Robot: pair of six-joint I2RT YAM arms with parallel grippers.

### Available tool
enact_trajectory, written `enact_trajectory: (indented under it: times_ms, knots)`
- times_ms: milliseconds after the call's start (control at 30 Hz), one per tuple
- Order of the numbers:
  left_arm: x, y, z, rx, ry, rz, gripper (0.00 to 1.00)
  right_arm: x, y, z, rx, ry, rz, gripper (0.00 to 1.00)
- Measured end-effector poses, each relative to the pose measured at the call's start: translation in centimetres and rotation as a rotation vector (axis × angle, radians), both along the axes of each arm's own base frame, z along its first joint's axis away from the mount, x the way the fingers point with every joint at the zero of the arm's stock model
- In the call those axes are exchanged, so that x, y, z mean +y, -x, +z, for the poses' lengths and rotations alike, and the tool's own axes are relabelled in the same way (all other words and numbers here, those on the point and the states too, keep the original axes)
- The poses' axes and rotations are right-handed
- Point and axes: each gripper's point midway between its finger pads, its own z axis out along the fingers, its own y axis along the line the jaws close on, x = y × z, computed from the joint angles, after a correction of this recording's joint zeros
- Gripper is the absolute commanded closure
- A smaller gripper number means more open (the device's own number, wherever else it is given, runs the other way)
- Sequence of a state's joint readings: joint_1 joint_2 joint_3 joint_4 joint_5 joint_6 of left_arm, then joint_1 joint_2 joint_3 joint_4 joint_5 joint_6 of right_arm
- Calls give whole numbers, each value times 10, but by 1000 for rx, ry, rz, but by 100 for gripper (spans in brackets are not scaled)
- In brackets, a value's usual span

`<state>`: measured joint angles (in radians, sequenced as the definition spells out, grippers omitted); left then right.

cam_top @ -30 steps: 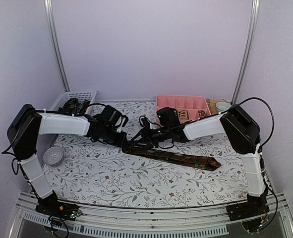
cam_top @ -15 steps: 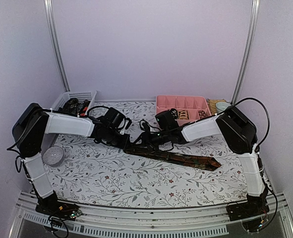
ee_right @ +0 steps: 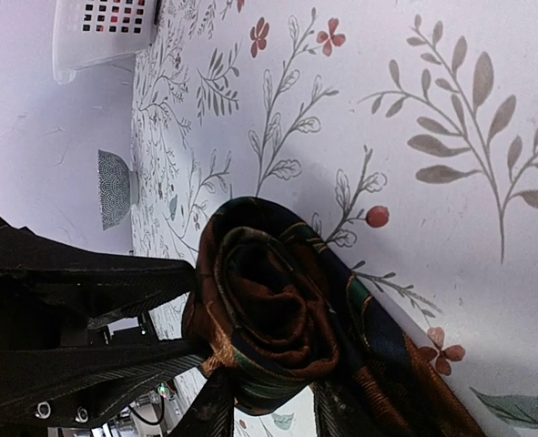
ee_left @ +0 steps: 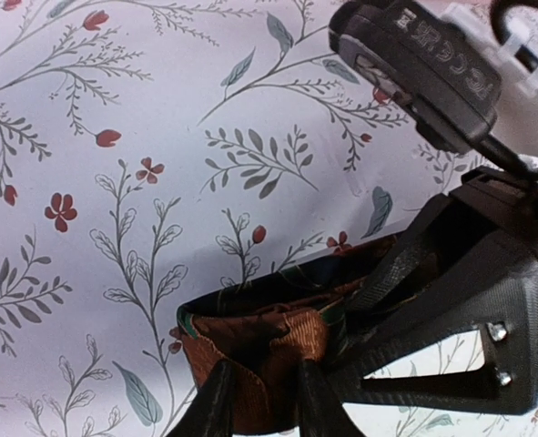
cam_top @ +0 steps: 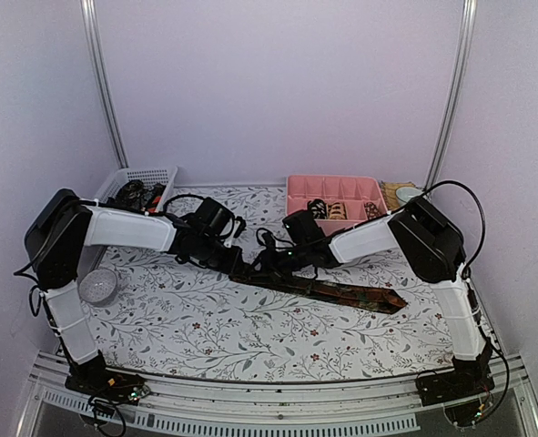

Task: Roll the ties
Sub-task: Roll the tie at the center of the board.

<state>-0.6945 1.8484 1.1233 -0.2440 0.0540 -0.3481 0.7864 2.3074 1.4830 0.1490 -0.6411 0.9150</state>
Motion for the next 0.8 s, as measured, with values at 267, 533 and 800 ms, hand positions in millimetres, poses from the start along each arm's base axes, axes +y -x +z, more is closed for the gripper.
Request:
enact_trajectory:
  times_ms: [267, 533, 800]
  knots:
    - [1, 1, 1, -10, -7, -18, 42, 0, 0, -5, -4, 4, 5, 81]
    - [30, -14, 38, -188, -130, -176, 0, 1, 0, -6, -10, 2, 8, 82]
    - [38, -17, 39, -325, -275, -545, 0, 1, 0, -6, -11, 0, 9, 82]
